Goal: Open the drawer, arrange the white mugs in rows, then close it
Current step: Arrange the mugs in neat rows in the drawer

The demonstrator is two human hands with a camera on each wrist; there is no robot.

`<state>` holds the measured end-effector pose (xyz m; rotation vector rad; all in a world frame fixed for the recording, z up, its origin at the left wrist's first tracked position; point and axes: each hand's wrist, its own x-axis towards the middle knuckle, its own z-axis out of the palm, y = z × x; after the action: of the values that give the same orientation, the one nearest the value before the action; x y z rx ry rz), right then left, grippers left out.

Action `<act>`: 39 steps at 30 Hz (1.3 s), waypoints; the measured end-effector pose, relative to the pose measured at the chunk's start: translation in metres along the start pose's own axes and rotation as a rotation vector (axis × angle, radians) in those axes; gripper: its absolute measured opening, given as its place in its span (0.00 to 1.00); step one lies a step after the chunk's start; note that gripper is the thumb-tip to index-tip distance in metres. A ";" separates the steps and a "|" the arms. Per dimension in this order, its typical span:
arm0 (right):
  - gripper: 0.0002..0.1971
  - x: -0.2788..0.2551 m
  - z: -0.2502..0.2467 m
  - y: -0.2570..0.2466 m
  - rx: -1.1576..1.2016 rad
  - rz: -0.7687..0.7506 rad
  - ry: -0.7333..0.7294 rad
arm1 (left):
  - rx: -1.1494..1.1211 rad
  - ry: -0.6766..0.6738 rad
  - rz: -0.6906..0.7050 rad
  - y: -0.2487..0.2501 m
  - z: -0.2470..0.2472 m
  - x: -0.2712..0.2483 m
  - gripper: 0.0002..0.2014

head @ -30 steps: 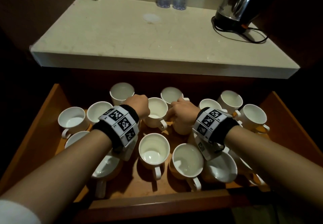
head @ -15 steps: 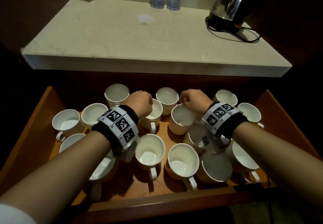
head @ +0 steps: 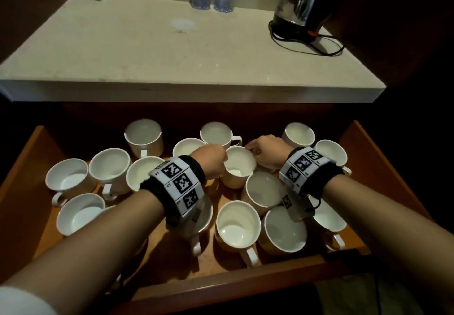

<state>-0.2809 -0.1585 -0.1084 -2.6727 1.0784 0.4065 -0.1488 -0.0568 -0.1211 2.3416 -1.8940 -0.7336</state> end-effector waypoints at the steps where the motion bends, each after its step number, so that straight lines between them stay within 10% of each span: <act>1: 0.20 0.000 0.001 0.000 0.014 -0.009 0.002 | 0.003 -0.002 -0.004 0.000 0.000 0.000 0.16; 11: 0.08 -0.018 -0.006 0.011 0.020 -0.013 0.110 | -0.029 -0.049 -0.046 0.004 0.002 0.001 0.21; 17: 0.19 -0.037 0.004 0.023 -0.144 0.041 -0.262 | -0.103 -0.074 -0.057 0.019 -0.006 0.001 0.20; 39: 0.18 -0.040 0.007 0.041 -0.375 0.143 -0.132 | -0.027 -0.099 -0.170 0.010 -0.001 0.005 0.12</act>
<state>-0.3386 -0.1589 -0.1058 -2.8371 1.2631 0.8791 -0.1567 -0.0646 -0.1186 2.5170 -1.7222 -0.8998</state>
